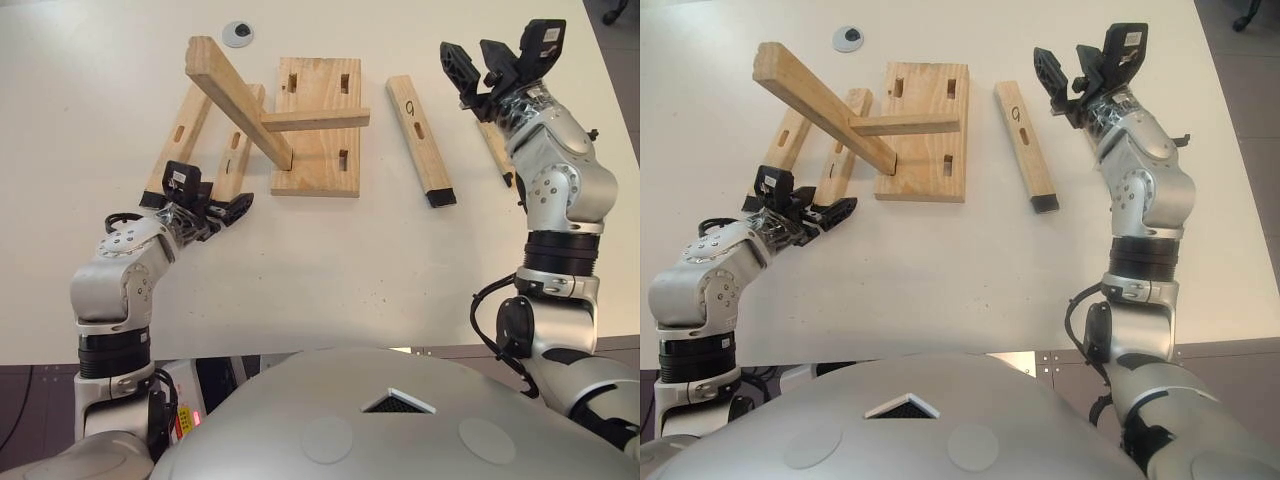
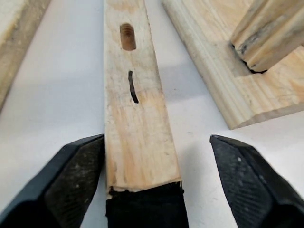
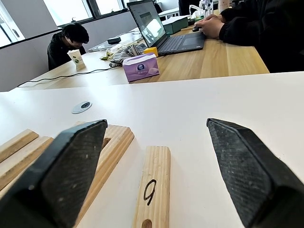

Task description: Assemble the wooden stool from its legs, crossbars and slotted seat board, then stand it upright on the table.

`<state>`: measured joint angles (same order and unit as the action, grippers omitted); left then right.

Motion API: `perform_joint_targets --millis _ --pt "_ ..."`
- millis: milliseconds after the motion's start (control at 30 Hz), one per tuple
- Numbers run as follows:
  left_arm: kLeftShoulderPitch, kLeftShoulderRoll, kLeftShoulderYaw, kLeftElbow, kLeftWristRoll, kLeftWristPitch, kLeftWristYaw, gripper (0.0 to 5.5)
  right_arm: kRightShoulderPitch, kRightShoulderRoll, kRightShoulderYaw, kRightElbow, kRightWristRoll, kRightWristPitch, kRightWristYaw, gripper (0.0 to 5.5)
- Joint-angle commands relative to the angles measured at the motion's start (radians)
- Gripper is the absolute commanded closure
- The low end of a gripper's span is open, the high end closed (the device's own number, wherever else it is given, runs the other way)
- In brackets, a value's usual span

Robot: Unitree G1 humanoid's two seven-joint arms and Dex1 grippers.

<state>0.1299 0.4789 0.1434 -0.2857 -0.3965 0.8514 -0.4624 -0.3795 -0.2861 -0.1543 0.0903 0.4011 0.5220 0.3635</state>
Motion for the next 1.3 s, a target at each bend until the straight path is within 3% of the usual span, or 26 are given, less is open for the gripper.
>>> perform_joint_targets --millis 33,300,433,533,600,700,867,967,1300 --pt "0.041 0.016 -0.017 0.038 0.019 0.059 0.021 2.29 0.001 0.003 -0.008 -0.002 -0.012 -0.011 -0.015 1.63" --pt "0.031 0.024 0.037 0.144 0.016 0.012 0.021 3.43 -0.030 0.004 -0.018 0.003 0.012 0.013 -0.008 1.63" --pt "-0.019 0.030 0.080 0.136 -0.014 0.005 0.008 3.49 -0.054 -0.001 -0.015 0.010 0.019 0.012 0.016 1.63" --pt "-0.169 -0.020 0.209 0.089 -0.128 -0.088 0.015 3.49 -0.104 0.005 -0.031 0.026 0.072 0.056 0.055 1.63" --pt "-0.347 -0.046 0.303 0.042 -0.259 -0.132 0.031 3.49 -0.168 0.001 -0.062 0.046 0.155 0.131 0.094 1.32" --pt "-0.569 -0.023 0.381 -0.014 -0.519 -0.063 0.035 3.49 -0.297 -0.015 -0.143 0.095 0.342 0.299 0.165 0.91" --pt "-0.764 0.074 0.356 -0.062 -0.855 0.082 0.045 3.49 -0.520 -0.057 -0.313 0.205 0.717 0.612 0.240 0.10" --pt "-0.782 0.072 0.302 -0.100 -0.985 0.115 0.076 3.49 -0.623 -0.082 -0.379 0.273 0.893 0.737 0.262 0.10" --pt "-0.593 0.045 0.139 -0.193 -1.041 0.088 0.090 3.49 -0.687 -0.049 -0.407 0.283 1.112 0.785 0.140 0.10"
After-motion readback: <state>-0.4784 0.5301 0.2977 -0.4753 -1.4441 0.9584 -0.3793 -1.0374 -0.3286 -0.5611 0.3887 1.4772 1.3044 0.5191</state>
